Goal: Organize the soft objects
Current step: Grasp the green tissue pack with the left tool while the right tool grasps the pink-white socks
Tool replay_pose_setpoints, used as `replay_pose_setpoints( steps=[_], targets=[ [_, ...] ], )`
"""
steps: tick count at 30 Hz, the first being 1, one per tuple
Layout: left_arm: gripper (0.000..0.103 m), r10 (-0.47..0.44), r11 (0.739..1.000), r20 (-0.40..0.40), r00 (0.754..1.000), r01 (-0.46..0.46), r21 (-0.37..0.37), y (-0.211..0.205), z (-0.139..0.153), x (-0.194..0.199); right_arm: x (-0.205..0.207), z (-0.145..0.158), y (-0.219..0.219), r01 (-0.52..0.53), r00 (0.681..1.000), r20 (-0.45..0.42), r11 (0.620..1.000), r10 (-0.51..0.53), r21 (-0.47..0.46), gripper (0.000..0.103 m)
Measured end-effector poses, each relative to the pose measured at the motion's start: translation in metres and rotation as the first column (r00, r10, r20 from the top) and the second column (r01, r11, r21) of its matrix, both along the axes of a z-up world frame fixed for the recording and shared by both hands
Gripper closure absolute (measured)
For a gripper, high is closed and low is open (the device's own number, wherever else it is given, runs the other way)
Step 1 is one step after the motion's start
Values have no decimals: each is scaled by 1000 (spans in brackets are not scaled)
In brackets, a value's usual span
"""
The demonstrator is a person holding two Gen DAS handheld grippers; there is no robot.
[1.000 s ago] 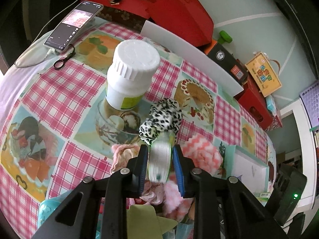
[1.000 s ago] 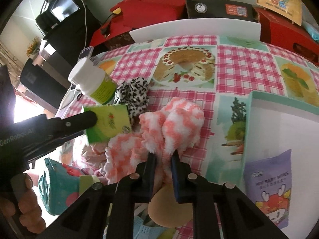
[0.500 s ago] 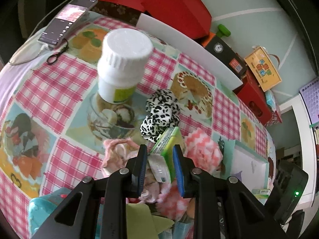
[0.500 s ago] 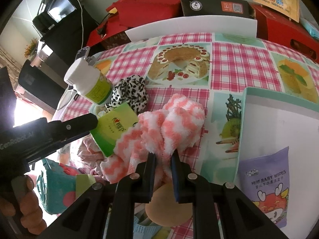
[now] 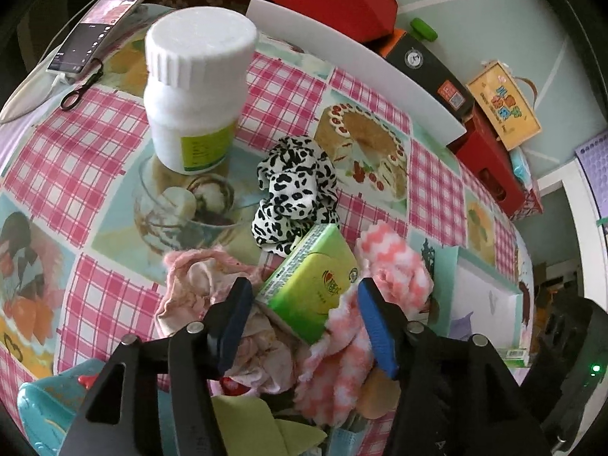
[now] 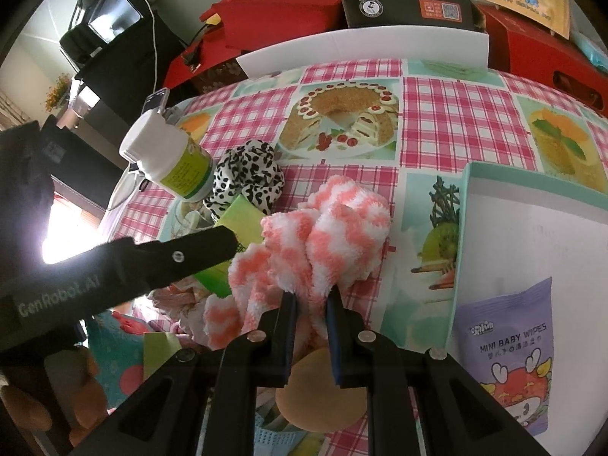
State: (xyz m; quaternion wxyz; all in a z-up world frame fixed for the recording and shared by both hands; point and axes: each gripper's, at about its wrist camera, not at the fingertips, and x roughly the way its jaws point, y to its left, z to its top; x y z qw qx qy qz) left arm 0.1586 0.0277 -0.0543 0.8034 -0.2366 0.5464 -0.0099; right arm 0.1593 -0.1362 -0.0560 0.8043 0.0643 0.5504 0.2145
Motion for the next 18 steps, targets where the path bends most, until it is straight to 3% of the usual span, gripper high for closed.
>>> replay_pose_setpoints(
  steps=[18],
  targets=[
    [42,-19,997,-23,1000,21,73,-15,-12,8,1,-3,0,-1,1000,-12,1000,1,-1,87]
  ],
)
